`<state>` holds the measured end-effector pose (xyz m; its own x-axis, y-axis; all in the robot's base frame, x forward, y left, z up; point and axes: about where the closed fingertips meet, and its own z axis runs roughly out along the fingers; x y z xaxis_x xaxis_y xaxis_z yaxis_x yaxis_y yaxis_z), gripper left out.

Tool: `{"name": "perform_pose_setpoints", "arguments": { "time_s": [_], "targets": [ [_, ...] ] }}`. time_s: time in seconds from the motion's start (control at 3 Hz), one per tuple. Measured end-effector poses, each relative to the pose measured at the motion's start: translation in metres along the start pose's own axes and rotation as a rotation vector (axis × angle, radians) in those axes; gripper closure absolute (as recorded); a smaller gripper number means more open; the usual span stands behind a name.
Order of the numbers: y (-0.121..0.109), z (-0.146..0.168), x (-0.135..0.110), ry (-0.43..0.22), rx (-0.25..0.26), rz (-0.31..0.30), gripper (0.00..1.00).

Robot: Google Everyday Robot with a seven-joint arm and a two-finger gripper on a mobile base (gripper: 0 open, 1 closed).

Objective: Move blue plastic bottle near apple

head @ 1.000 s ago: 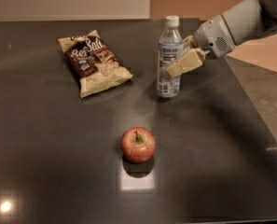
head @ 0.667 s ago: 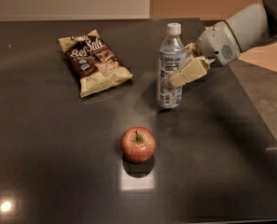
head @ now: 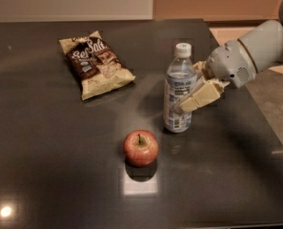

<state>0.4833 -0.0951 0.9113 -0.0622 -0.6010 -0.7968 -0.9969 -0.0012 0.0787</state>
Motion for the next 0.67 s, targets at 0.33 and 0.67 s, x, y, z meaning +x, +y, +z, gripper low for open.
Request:
{"name": "perform_pose_setpoints", "arguments": {
  "time_s": [0.33,0.67],
  "targets": [
    [0.0134,0.0039,0.0068,-0.001,-0.018,-0.024,0.54],
    [0.0233,0.011,0.014,-0.022,-0.043,-0.041,0.31]
  ]
}}
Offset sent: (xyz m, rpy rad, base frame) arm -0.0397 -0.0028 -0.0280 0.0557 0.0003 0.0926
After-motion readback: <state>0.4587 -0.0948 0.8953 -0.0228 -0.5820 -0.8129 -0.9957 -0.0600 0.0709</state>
